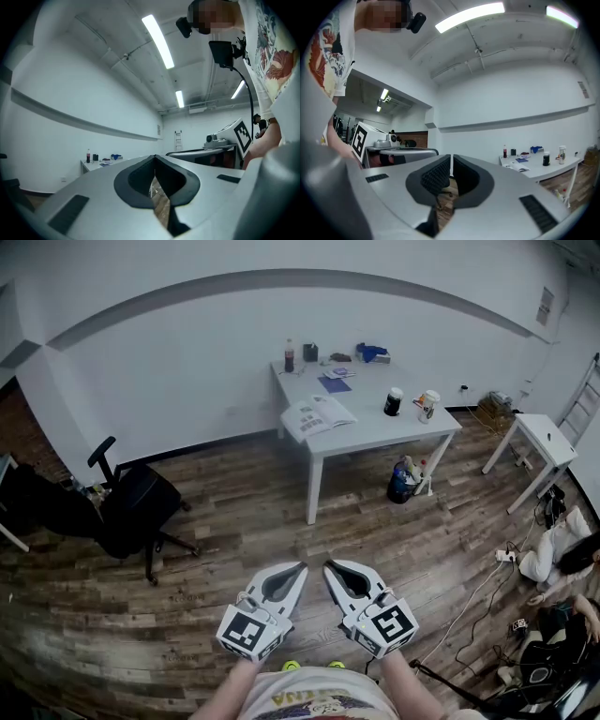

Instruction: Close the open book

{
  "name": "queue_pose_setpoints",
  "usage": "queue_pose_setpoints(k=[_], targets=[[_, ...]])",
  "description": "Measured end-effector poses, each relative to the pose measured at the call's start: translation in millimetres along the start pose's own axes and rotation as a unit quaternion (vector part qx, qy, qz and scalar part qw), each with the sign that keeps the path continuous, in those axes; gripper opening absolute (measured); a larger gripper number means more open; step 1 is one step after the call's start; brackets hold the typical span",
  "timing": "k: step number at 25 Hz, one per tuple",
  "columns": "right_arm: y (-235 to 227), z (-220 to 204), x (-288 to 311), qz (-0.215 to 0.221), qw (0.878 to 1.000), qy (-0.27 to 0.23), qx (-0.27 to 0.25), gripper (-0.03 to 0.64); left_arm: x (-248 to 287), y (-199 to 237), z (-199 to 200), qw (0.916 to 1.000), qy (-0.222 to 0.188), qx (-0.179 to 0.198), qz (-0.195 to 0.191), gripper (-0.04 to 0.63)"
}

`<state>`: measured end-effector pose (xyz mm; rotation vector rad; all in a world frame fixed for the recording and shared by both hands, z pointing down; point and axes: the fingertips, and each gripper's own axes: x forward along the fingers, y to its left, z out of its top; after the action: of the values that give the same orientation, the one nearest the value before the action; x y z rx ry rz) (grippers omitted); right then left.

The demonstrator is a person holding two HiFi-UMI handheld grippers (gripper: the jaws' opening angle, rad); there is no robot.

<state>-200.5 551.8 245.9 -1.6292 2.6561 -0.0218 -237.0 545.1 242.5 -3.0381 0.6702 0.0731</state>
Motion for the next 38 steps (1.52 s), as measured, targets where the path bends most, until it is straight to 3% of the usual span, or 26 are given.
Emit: queue_pose_setpoints(k=[15,23,29,34,38], targets=[[6.9,-5.4,22.0,-0.017,1.0,0.01,0.007,0.031,-9.2,15.7,2.2,0.9997,-0.003,-0.018,-0.015,0.012],[8.0,-12.3,33.9,-0.01,1.0,0.019,0.005,0.031,-6.6,28.0,1.6,0.9999,-0.008,-0.004,-0.011,0.012],[-22.9,-15.5,49.0,0.0,1.0,0.02,-0.002,0.031,20.8,45.1,-6.8,1.0,-0.002,-0.001,0.0,0.012],[-68.1,-17.7,64.6,0.02,0.999,0.026,0.002,0.031,61.2,52.4,-8.5,0.9993,-0.004,0.036,-0.01,0.012],[-110.2,-19.1,78.0,0.034,0.999,0.032,0.005,0.031,90.0,67.9,-19.8,0.9992,0.012,0.037,0.004,0.012]])
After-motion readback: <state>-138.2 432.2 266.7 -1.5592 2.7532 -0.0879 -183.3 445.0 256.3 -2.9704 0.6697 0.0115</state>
